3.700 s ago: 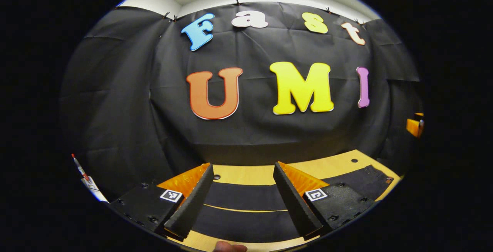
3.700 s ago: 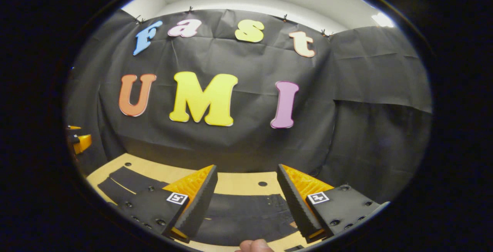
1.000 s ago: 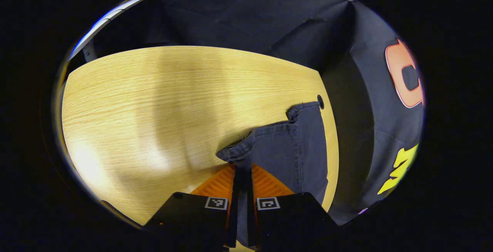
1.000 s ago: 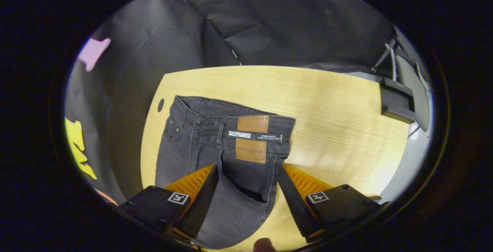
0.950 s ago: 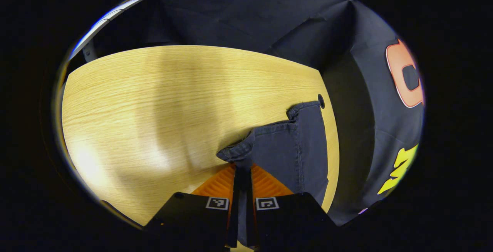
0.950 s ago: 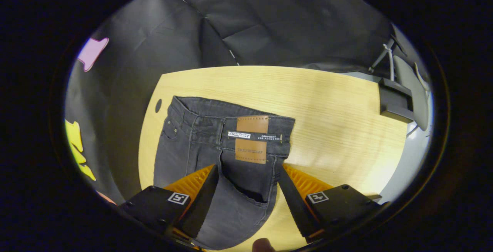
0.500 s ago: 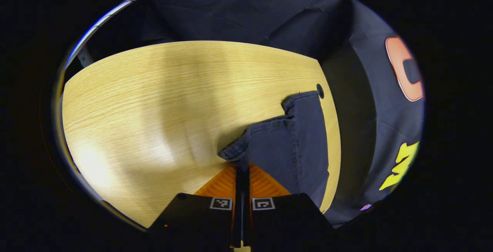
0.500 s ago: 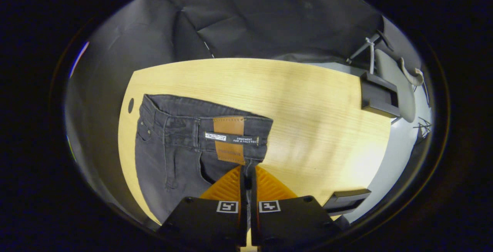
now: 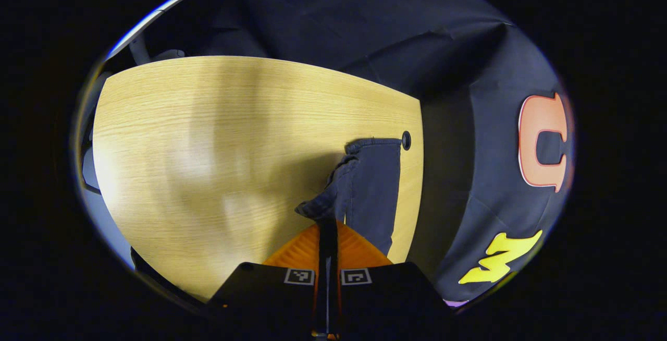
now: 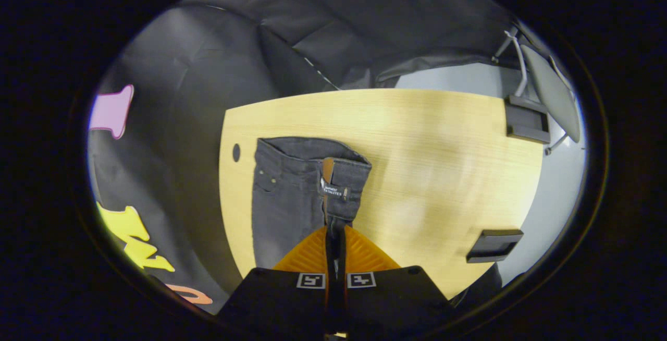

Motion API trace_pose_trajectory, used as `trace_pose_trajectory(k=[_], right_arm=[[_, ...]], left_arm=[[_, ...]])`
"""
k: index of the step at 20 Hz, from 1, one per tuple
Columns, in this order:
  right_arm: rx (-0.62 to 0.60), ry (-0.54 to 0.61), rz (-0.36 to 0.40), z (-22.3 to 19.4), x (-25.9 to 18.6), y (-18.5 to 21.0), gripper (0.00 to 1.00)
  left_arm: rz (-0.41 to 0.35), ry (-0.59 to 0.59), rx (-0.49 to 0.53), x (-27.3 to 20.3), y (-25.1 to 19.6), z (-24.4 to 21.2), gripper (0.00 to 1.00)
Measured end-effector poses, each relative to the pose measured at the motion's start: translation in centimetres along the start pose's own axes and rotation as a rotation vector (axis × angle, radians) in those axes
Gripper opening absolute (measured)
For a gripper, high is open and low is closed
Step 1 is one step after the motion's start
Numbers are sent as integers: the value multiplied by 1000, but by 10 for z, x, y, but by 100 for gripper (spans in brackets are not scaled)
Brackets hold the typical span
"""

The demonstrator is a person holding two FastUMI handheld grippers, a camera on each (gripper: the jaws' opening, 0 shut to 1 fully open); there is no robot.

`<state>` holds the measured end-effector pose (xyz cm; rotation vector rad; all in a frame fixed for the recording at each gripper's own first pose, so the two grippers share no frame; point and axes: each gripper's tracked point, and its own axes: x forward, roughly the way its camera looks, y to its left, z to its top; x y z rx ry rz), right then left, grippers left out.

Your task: Grasp the waist and the cuffs of the jeans and fold them to make the two legs overlap; first hold the waist and fold one-third of the jeans toward the cuffs, then hold the cuffs and fold the remaining one-third in the same direction to finish folding.

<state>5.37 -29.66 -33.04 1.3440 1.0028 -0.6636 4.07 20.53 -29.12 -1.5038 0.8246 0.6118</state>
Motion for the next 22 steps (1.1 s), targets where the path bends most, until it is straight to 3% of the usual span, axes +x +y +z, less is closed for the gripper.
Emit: trace_pose_trajectory(k=[7, 10, 13, 18, 22], right_arm=[[-16, 54, 100, 12, 2, 93, 0], [-8, 63, 115, 27, 22, 126, 0], [-30, 77, 113, 37, 56, 155, 0], [-61, 74, 70, 46, 120, 170, 0], [-33, 96, 57, 52, 157, 168, 1]], left_arm=[[-5, 45, -112, 14, -63, 15, 5], [13, 47, -168, 37, -85, 29, 5], [24, 73, -146, 72, -108, 35, 5], [59, 101, -114, 140, -120, 42, 4], [91, 142, -113, 167, -112, 45, 4]])
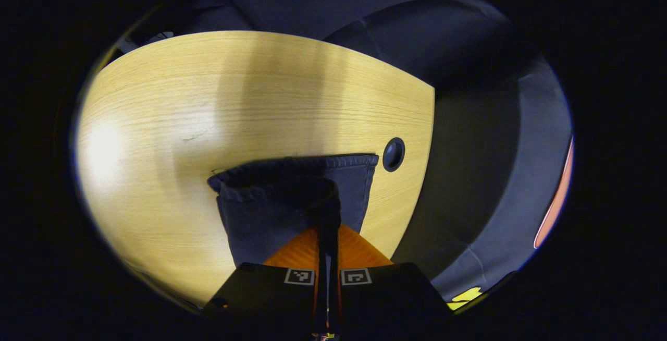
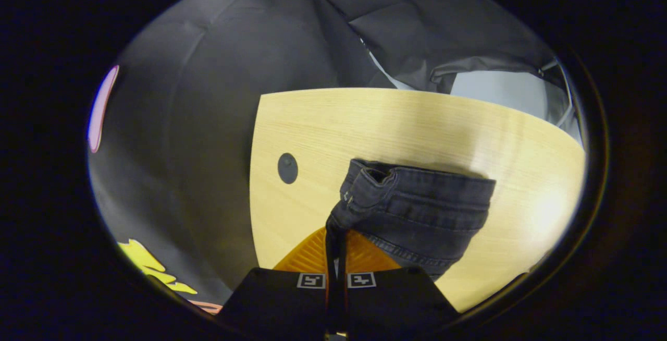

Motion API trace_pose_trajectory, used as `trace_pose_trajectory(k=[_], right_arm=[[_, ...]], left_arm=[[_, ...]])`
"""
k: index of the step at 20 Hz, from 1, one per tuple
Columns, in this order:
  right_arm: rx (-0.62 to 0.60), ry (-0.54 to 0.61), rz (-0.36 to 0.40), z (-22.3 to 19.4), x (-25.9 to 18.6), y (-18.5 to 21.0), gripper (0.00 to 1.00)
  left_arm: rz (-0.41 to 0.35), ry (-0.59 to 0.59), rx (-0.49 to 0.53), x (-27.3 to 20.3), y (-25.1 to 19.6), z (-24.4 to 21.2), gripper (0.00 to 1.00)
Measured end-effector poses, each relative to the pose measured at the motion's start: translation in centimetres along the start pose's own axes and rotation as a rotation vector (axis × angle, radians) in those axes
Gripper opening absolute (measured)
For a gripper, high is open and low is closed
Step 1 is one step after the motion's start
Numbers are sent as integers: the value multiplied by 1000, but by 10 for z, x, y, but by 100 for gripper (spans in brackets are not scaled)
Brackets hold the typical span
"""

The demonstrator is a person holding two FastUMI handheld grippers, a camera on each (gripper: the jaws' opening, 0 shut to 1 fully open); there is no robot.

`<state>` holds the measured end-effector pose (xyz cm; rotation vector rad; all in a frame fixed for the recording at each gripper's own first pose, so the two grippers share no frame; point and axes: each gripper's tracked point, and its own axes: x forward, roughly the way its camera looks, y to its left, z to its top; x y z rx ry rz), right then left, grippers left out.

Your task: Grasp the waist and the cuffs of the jeans and fold them to make the two legs overlap; first hold the waist and fold one-third of the jeans toward the cuffs, then hold the cuffs and fold the remaining one-third in the same direction to finish folding.

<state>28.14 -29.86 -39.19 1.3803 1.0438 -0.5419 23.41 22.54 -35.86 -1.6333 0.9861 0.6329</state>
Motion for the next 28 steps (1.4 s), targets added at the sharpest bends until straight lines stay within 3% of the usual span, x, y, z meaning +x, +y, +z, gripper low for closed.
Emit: trace_pose_trajectory(k=[1, 4, 6, 7, 9, 10, 11, 13, 14, 17, 21, 24, 28], right_arm=[[19, 5, -2, 0, 6, -1, 1], [52, 9, 32, 0, 11, 2, 5], [73, -1, 85, 1, 8, 9, 8], [77, -16, 113, 3, 2, 13, 21], [54, -47, 154, 7, -12, 22, 36], [36, -44, 179, 2, -20, 28, 53], [4, -43, 204, -4, -31, 34, 70], [-112, -89, 225, -11, -53, 38, 76], [-199, -130, 223, -13, -65, 39, 90], [-513, -281, 221, -25, -116, 42, 90], [-889, -503, 271, -55, -191, 39, 90], [-1053, -640, 308, -80, -234, 31, 90], [-1153, -734, 294, -111, -241, 7, 90]], left_arm=[[5, 5, 2, 4, 1, 0, 0], [49, 0, 21, 6, 8, 6, 10], [61, -10, 25, 4, 9, 4, 44], [53, -6, 26, 1, 5, 0, 58], [48, -14, 49, -9, 1, -5, 85], [43, -23, 62, -12, -2, -7, 99], [23, -25, 81, -19, -10, -12, 98], [-22, -35, 139, -35, -28, -27, 99], [-48, -40, 185, -48, -41, -37, 99], [-117, -110, 430, -96, -82, -69, 99], [-268, -326, 883, -176, -132, -119, 99], [-365, -491, 1112, -224, -141, -154, 98], [-441, -708, 1292, -247, -114, -198, 99]])
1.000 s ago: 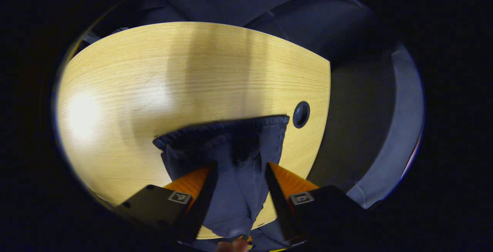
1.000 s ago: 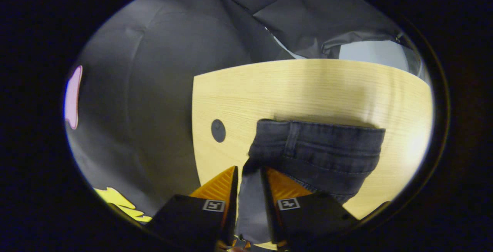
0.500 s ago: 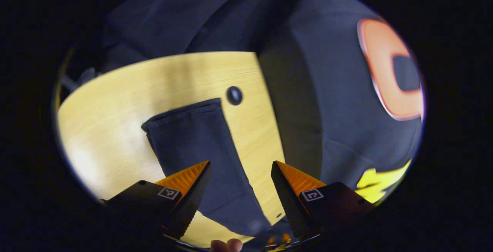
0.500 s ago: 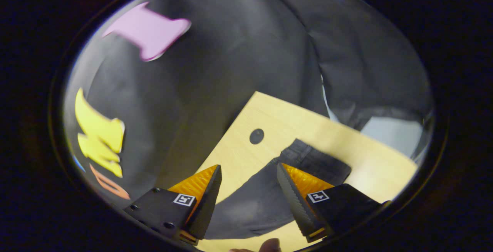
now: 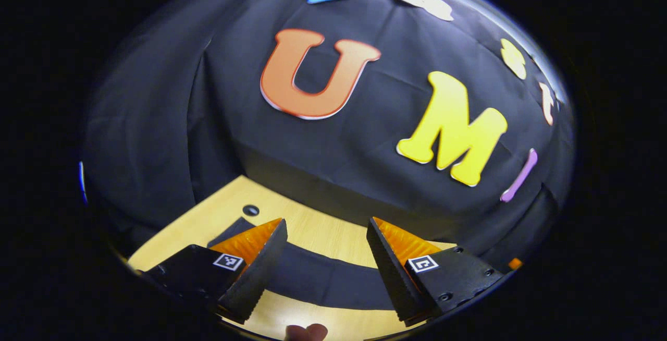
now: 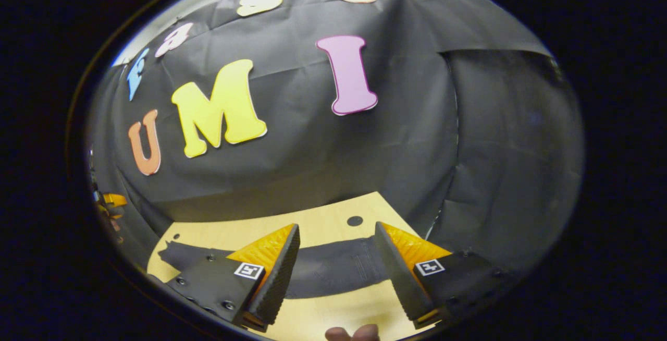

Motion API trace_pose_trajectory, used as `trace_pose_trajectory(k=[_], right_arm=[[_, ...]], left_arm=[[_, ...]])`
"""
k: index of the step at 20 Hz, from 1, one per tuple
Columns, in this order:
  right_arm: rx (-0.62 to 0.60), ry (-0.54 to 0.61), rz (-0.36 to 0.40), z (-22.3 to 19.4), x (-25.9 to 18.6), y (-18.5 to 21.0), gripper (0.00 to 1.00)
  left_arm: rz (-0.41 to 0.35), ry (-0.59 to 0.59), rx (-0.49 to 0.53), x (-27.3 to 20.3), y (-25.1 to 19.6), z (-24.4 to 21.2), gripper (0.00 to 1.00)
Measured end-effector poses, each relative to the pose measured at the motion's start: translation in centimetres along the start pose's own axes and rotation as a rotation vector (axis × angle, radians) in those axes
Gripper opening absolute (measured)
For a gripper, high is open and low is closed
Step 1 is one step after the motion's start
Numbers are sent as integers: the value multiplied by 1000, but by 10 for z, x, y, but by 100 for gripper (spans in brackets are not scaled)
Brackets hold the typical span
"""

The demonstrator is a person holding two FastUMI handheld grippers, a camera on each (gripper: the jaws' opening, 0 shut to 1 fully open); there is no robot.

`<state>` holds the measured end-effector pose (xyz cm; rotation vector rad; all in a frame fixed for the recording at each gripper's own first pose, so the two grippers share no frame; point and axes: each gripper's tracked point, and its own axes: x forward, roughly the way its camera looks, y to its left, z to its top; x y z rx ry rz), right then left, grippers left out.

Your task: Grasp the waist and the cuffs of the jeans and fold them to make the two legs overlap; first hold the waist and fold one-third of the jeans toward the cuffs, then hold the cuffs and fold the remaining one-third in the same direction to finish folding.

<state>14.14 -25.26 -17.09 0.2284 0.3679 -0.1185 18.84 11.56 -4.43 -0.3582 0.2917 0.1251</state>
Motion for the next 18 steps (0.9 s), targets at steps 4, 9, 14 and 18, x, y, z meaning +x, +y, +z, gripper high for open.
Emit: trace_pose_trajectory(k=[4, 9, 14, 18], right_arm=[[-79, 1, -26, -39, -33, -10, 90], [112, 98, -51, -96, -3, -49, 90], [247, 174, -116, -144, 63, -99, 90], [334, 209, -163, -166, 118, -136, 90]], left_arm=[[11, -32, 81, -43, -18, -33, 99], [8, -47, 121, -70, -35, -37, 99], [65, 11, 114, -82, -33, -49, 99], [150, 59, 118, -85, -20, -59, 98]])
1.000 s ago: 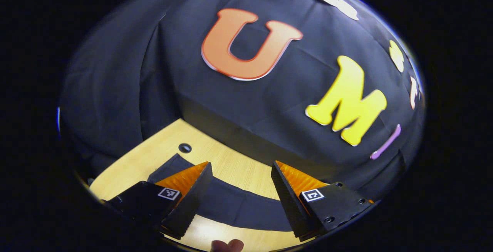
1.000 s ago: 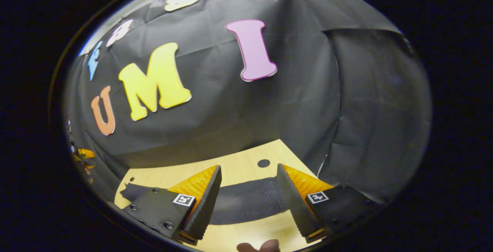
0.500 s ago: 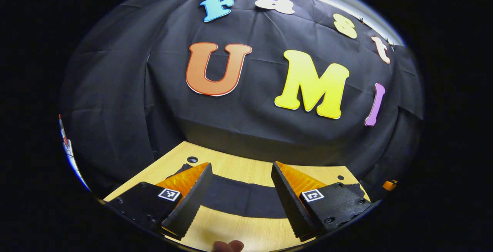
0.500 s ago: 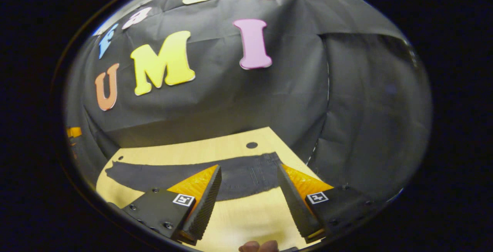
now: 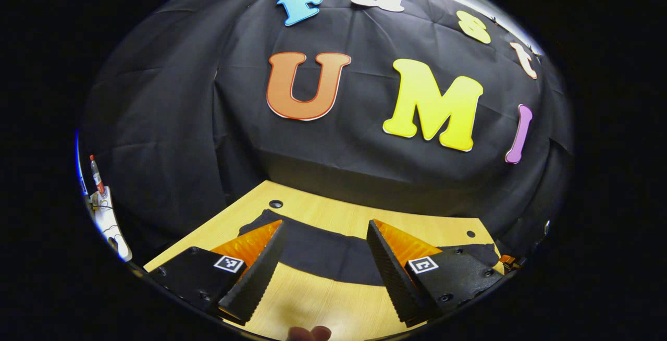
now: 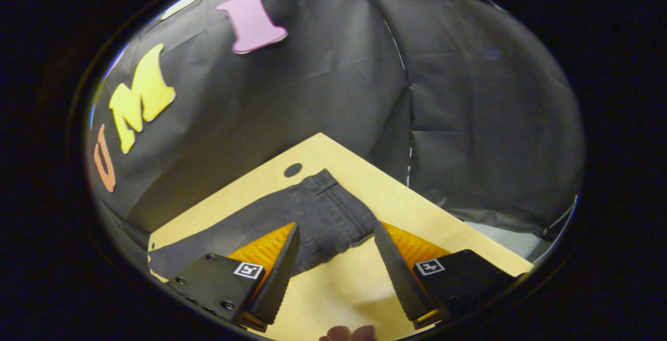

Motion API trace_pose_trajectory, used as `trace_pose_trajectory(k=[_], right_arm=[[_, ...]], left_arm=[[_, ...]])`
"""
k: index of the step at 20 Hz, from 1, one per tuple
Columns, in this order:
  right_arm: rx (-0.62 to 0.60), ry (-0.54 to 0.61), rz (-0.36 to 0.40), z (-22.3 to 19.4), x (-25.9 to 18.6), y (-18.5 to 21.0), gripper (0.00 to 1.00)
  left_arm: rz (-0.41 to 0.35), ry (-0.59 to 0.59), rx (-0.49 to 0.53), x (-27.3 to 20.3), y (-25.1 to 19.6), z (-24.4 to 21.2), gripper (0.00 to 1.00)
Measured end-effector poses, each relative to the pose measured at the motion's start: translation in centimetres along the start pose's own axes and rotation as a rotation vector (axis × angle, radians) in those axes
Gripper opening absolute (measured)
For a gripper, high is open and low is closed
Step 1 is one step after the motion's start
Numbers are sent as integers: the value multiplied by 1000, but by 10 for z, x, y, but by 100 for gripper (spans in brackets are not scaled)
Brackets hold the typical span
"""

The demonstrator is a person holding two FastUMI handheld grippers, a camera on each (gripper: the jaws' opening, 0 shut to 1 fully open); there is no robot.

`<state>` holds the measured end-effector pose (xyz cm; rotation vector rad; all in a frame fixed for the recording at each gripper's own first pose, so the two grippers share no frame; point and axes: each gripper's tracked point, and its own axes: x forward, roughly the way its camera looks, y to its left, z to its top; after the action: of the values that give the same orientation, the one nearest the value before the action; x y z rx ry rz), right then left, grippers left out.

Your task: Grasp the waist and the cuffs of the jeans and fold them to make the two legs overlap; first hold the waist and fold one-third of the jeans toward the cuffs, then hold the cuffs and fold the remaining one-third in the same direction to finish folding.

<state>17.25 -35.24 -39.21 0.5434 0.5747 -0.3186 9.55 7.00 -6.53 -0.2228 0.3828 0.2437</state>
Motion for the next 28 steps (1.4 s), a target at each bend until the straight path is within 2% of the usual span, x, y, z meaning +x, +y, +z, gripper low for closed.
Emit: trace_pose_trajectory(k=[2, 5, 6, 7, 8, 9, 11, 12, 14, 17, 18, 21, 23, 25, 28], right_arm=[[5, 1, -20, 3, 19, -12, 90], [-4, 33, -7, -1, 44, -11, 90], [-15, 47, -7, -7, 52, -9, 82], [-28, 55, -10, -9, 57, -7, 82], [-48, 42, -12, -8, 58, -4, 82], [-86, 46, -22, -11, 57, -6, 91], [-192, 48, -26, -14, 60, -7, 88], [-205, 65, -2, -20, 61, 0, 76], [-209, 93, -14, -19, 59, 3, 50], [-205, 133, -48, -2, 43, 8, 19], [-200, 161, -53, 1, 38, 10, 2], [-196, 141, -19, 23, 17, 35, 2], [-230, 96, 11, 47, -11, 68, 2], [-247, 52, 57, 73, -41, 114, 2], [-289, -5, 128, 85, -76, 192, 2]], left_arm=[[27, 21, 10, 0, 4, -6, 99], [48, 35, 27, 2, 6, -7, 99], [53, 41, 27, 1, 8, -7, 99], [59, 46, 21, 2, 9, -8, 99], [64, 51, 14, 2, 9, -9, 99], [65, 57, 7, 3, 10, -11, 99], [69, 66, -7, 5, 11, -16, 99], [71, 74, -15, 5, 11, -18, 99], [76, 86, -27, 5, 13, -23, 99], [79, 69, -18, 4, 17, -18, 99], [80, 64, -12, 3, 23, -19, 99], [97, 51, -7, -1, 43, -23, 99], [106, 43, -13, -2, 57, -26, 99], [114, 35, -30, -5, 72, -31, 99], [129, 43, -82, -7, 98, -43, 99]])
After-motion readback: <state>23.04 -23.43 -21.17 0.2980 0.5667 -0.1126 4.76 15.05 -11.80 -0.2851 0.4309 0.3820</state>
